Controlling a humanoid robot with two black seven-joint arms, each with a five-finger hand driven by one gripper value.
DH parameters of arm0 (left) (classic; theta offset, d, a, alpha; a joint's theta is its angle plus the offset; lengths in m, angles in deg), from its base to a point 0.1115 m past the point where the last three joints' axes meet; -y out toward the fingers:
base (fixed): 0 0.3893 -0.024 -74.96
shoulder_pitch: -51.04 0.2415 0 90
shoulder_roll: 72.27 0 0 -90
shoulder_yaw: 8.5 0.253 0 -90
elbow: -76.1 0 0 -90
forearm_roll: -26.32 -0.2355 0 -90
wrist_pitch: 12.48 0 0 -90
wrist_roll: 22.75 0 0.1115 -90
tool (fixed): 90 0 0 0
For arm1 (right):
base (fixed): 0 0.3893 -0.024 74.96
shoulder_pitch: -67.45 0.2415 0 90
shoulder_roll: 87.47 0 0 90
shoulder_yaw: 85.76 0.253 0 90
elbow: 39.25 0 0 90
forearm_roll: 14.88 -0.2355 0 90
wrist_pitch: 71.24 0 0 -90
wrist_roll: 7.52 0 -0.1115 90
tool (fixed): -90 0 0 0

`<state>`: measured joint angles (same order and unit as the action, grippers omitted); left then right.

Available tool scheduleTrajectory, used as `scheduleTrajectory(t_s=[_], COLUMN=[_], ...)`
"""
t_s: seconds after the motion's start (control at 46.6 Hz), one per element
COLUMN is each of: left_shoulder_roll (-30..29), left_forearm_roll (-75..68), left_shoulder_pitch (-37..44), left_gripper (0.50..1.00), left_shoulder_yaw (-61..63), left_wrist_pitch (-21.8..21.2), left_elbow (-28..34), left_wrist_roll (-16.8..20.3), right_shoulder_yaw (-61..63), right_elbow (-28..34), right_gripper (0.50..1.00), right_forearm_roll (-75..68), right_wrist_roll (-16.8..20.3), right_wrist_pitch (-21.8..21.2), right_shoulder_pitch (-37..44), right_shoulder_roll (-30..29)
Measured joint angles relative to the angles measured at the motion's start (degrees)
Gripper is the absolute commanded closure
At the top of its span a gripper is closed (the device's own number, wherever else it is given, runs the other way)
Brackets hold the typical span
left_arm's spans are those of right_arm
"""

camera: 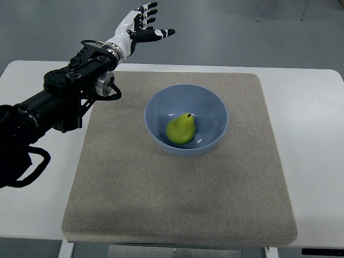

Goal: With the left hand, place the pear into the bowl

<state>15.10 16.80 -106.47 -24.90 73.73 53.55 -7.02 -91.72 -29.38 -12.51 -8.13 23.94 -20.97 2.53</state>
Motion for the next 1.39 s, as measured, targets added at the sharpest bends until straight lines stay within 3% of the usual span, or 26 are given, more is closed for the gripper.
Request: scheduleTrajectory(t_s=[0.365, 0.601, 0.708, 1.394], left_shoulder_roll=[0.7, 0.6, 0.1, -0.6], left_forearm_roll=[3.8, 3.9, 3.9, 4.4], left_shoulder_pitch=[8.7, 13.1, 14.1, 14.5], left_gripper=[0.546, 0.544, 0.544, 0.508], left_shoulder_yaw=[-16.7, -25.7, -29.8, -33.0], left_wrist_pitch=[1.6, 8.7, 10.0, 11.1], left_elbow=[0.3, 0.2, 0.2, 1.2], left_wrist_roll=[1.1, 3.7, 3.8, 3.8], right_shoulder_yaw=[0.0, 0.0, 0.0, 0.0], right_elbow=[0.0, 0.0, 0.0, 0.0], right_gripper=[0.576, 0.576, 0.576, 0.576], right_forearm_roll=[0.0, 0.0, 0.0, 0.0], right_wrist_roll=[0.0, 0.0, 0.0, 0.0], right_wrist_pitch=[0.0, 0.0, 0.0, 0.0], right_shoulder_pitch=[0.0, 0.0, 0.0, 0.0], right_shoulder_roll=[0.0, 0.0, 0.0, 0.0])
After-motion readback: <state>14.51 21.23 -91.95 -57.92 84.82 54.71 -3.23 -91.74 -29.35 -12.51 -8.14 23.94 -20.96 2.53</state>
